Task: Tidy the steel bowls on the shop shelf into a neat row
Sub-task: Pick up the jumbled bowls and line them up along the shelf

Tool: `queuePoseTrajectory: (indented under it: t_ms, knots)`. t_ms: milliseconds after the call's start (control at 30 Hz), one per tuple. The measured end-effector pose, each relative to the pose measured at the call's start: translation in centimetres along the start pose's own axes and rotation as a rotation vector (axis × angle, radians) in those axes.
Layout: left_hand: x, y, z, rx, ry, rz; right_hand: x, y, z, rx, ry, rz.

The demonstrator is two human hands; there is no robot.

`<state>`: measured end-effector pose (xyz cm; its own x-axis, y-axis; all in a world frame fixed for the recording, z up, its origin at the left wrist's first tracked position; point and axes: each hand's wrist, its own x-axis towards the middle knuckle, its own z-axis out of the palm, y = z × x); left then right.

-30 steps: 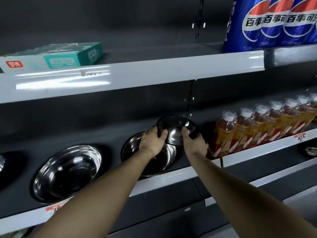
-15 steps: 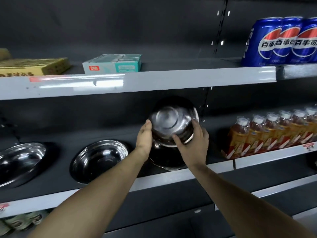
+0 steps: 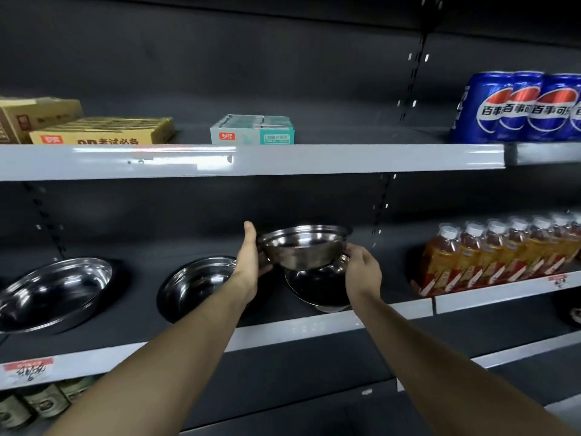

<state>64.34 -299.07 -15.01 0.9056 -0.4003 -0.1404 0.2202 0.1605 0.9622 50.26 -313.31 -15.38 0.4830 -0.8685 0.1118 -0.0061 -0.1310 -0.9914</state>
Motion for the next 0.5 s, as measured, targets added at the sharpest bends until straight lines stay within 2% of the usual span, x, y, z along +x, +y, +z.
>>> queuePoseTrajectory:
  t_ms: [67,200,333,500]
  knots:
    - [-0.1,0.0,-0.3,0.015,0.015,0.017,0.0,-0.2,0.0,0.025,-0.036,0.13]
    - [-0.5,0.1,-1.4,0.13,0.034,0.041,0.0,-0.3,0.8,-0.074,-0.12,0.246]
    - [-0.5,0.0,-3.4,0.393,0.032,0.082,-0.1,-0.5,2.2,0.031,-0.125,0.292]
    - [-0.5,0.9,-5.8,0.672,0.007,0.105,0.2,-0.8,3.3,0.046,-0.131,0.286]
